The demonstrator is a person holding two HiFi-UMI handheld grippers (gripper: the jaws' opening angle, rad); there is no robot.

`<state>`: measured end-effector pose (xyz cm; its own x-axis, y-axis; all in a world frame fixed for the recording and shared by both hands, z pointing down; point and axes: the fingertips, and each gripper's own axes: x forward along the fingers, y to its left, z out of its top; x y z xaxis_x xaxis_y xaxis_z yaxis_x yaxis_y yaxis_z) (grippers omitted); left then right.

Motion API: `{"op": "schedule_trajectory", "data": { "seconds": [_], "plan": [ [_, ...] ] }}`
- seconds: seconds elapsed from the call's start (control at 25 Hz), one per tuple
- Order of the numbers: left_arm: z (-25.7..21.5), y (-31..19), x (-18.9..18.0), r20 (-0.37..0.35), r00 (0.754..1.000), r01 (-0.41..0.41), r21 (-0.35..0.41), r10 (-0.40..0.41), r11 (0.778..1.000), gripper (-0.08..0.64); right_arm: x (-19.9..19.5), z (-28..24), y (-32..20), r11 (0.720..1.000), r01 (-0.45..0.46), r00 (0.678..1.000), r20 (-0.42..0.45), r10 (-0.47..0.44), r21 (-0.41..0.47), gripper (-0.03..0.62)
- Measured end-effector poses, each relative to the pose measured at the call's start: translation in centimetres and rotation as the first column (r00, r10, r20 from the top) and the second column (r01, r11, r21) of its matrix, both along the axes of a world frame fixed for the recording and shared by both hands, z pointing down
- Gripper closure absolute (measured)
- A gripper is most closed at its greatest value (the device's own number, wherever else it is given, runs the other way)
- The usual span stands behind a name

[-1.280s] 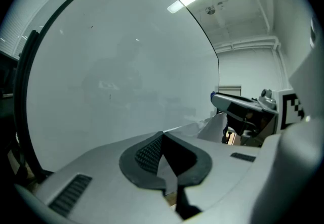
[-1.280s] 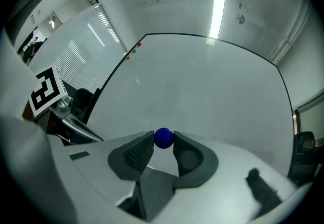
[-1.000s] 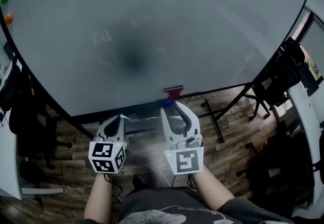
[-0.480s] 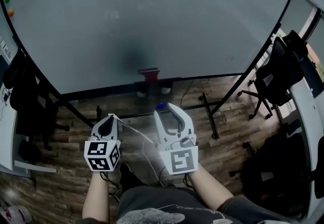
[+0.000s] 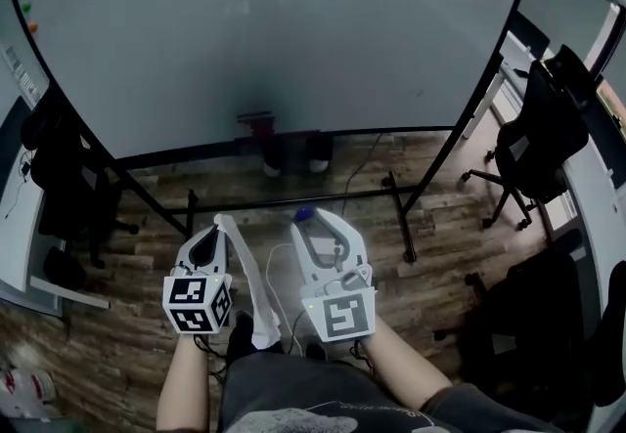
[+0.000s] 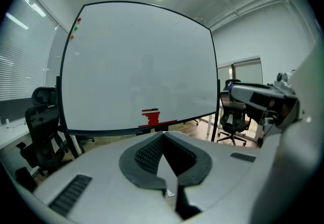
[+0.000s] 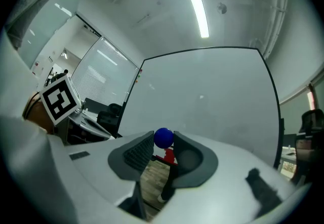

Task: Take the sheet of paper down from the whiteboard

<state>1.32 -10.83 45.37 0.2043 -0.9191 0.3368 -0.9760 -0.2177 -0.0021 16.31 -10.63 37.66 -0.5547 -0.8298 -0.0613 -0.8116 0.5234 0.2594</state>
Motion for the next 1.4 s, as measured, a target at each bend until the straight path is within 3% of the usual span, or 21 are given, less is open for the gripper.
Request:
{"op": "schedule_trajectory", "data": {
  "seconds": [0.32, 0.64, 0.8, 0.92, 1.08, 1.4],
  "plan": [
    [-1.7, 2.4, 2.7, 0.029, 1.000, 0.011, 0.064, -0.013, 0.998, 0.548, 3.4, 1.7, 1.5, 0.999, -0.018, 1.000, 0.022, 0.019, -0.034, 0.466],
    [-2.7, 4.0, 1.9, -0.017, 0.999, 0.041, 0.111, -0.039, 0.993, 0.548, 1.8, 2.8, 2.1, 0.998, 0.009, 1.000, 0.003, -0.009, -0.064, 0.466],
    [-2.3, 5.6, 0.8, -0.026, 0.999, 0.047, 0.109, -0.045, 0.993, 0.548, 0.4, 4.1, 3.1, 0.992, 0.020, 1.000, 0.017, -0.018, -0.122, 0.466],
    [-0.9, 7.5, -0.2, -0.025, 0.998, 0.054, 0.085, -0.052, 0.995, 0.548, -0.8, 6.4, 4.4, 0.976, 0.006, 1.000, -0.017, -0.009, -0.216, 0.466],
    [2.8, 11.0, -1.6, -0.050, 0.997, 0.063, -0.009, -0.063, 0.998, 0.548, -2.0, 9.7, 6.8, 0.942, -0.025, 0.998, -0.062, 0.005, -0.333, 0.466],
    [5.8, 17.1, -3.8, -0.066, 0.997, 0.045, -0.083, -0.051, 0.996, 0.548, -3.7, 12.6, 12.1, 0.912, -0.066, 0.996, -0.084, 0.035, -0.406, 0.466]
  ]
}}
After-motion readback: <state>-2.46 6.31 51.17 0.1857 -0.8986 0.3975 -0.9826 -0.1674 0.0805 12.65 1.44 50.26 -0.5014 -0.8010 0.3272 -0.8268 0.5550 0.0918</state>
